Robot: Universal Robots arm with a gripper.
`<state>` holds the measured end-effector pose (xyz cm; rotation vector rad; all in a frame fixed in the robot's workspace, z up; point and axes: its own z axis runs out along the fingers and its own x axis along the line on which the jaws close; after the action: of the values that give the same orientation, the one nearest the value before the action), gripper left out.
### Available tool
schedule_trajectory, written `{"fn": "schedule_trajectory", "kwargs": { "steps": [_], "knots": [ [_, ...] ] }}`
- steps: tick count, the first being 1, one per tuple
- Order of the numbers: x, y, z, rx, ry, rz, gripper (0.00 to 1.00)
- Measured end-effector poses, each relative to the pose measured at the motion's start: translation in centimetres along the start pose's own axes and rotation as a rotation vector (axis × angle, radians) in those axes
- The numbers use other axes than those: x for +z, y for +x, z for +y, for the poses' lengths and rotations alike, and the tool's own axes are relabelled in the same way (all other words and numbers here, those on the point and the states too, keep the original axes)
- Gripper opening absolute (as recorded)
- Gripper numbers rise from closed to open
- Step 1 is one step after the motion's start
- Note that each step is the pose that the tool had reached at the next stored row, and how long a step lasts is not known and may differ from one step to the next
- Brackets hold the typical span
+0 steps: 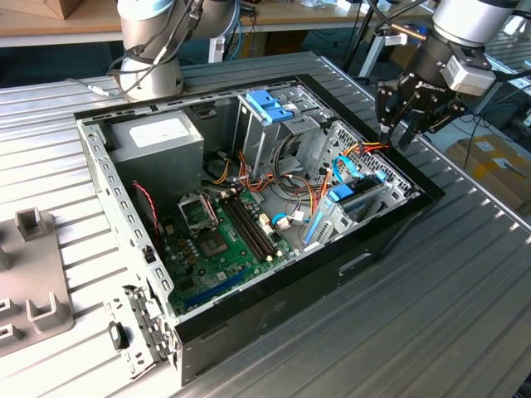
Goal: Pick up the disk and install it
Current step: 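Insert the second disk wire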
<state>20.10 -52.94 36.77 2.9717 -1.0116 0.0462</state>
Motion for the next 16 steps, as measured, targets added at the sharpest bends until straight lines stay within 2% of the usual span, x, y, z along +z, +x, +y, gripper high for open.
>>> {"fn": "schedule_trajectory", "kwargs": {
  "steps": [6, 7, 8, 13, 15, 16],
  "knots": [
    [0.00, 0.00, 0.00, 0.000, 0.0000, 0.0000, 0.42],
    [0.00, 0.00, 0.00, -0.001, 0.0000, 0.0000, 0.40],
    [0.00, 0.00, 0.00, -0.001, 0.0000, 0.0000, 0.33],
    [0.02, -0.02, -0.02, -0.001, 0.0002, -0.0003, 0.33],
    [0.00, -0.44, -0.57, -0.002, -0.0002, 0.0002, 0.33],
    [0.00, -0.48, -0.63, -0.003, -0.0003, 0.0002, 0.33]
  ]
}}
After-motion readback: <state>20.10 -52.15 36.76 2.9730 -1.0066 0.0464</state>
